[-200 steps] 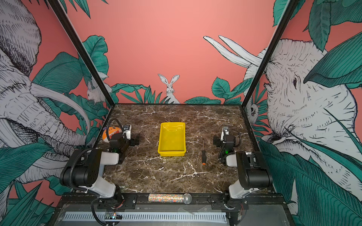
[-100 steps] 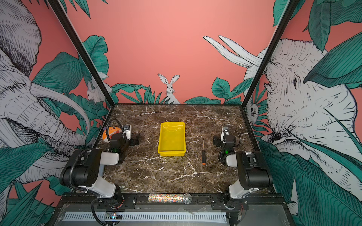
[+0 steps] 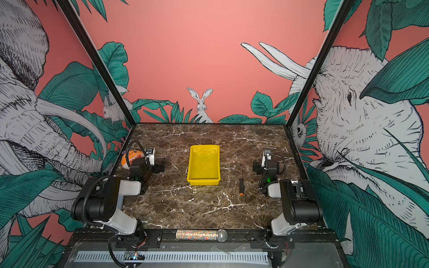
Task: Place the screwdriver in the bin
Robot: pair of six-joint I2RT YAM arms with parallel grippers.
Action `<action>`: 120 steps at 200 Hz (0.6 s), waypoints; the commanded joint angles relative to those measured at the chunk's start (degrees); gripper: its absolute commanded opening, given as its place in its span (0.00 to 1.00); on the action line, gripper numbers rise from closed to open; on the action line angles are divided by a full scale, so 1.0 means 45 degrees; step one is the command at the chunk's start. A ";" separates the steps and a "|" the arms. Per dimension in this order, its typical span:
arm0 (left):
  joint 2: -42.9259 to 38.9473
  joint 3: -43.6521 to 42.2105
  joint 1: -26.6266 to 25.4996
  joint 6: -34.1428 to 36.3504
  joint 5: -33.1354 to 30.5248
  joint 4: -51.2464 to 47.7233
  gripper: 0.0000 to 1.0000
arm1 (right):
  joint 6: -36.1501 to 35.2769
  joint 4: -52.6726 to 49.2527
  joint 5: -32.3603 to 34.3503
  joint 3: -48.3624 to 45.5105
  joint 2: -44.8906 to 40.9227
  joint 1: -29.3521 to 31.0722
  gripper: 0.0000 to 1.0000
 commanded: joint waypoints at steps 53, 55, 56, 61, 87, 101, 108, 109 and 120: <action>-0.0237 0.0123 -0.0009 -0.0038 -0.0159 -0.0057 1.00 | 0.0092 0.0620 0.0098 0.0052 -0.0025 0.0024 0.99; -0.0238 0.0123 -0.0009 -0.0038 -0.0145 -0.0066 1.00 | 0.0083 0.0617 0.0098 0.0043 -0.0025 0.0024 0.99; -0.0238 0.0113 -0.0009 -0.0038 -0.0152 -0.0071 1.00 | 0.0082 0.0619 0.0098 0.0048 -0.0025 0.0024 0.99; -0.0241 0.0104 -0.0017 -0.0038 -0.0150 -0.0039 1.00 | 0.0092 0.0607 0.0098 0.0053 -0.0025 0.0017 0.99; -0.0248 0.0084 -0.0014 -0.0021 -0.0150 -0.0027 1.00 | 0.0090 0.0613 0.0098 0.0043 -0.0025 0.0019 0.99; -0.0239 0.0098 -0.0011 -0.0030 -0.0157 -0.0018 1.00 | 0.0089 0.0610 0.0098 0.0050 -0.0025 0.0024 0.99; -0.0238 0.0098 -0.0011 -0.0038 -0.0158 -0.0035 1.00 | 0.0098 0.0622 0.0098 0.0048 -0.0025 0.0024 0.99; -0.0238 0.0101 -0.0010 -0.0038 -0.0159 -0.0036 1.00 | 0.0089 0.0612 0.0098 0.0050 -0.0025 0.0024 0.99; -0.0239 0.0103 -0.0018 -0.0038 -0.0150 -0.0037 1.00 | 0.0091 0.0621 0.0098 0.0052 -0.0025 0.0024 0.99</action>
